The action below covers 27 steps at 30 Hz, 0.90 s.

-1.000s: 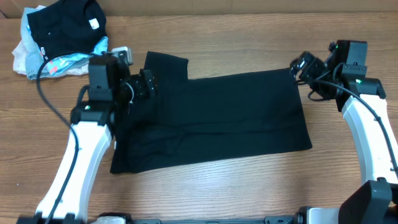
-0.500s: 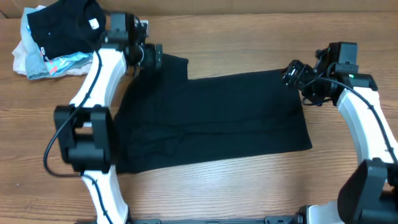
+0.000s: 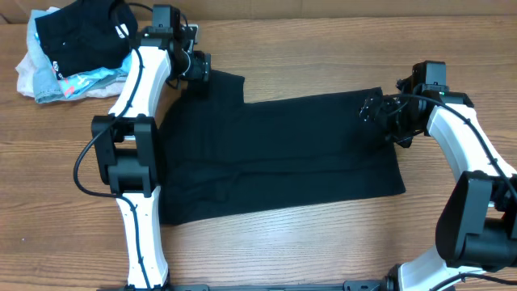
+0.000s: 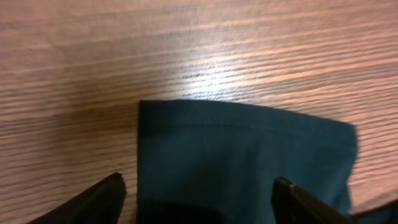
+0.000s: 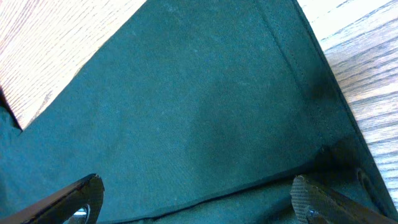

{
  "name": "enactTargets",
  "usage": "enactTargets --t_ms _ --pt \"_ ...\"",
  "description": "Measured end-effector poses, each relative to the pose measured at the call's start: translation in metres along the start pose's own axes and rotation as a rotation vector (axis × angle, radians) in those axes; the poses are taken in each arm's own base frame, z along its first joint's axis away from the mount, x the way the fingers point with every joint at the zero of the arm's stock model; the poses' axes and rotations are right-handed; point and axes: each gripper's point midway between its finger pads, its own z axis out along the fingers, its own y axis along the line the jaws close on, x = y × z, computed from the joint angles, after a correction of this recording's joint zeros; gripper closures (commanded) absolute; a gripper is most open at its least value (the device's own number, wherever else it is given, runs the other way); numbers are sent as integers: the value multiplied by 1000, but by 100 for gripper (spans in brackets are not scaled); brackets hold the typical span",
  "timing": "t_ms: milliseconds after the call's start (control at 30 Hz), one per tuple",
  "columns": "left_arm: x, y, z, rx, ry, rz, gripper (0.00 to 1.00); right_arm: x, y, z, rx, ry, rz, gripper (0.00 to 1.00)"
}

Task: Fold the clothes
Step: 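Move both grippers to the folded shirt's upper left and right corners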

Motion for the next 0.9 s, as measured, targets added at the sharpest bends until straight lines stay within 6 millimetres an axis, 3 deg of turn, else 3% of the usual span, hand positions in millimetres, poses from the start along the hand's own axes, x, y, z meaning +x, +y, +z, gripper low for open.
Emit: enactTargets --t_ms 233,467,900 --pt "12 16 20 -31 41 -17 18 1 0 0 2 5 -1 0" --pt "13 33 23 -59 40 -34 28 2 -1 0 2 7 -14 0" --pt "13 29 24 -60 41 -1 33 -1 0 0 1 -6 -25 0"
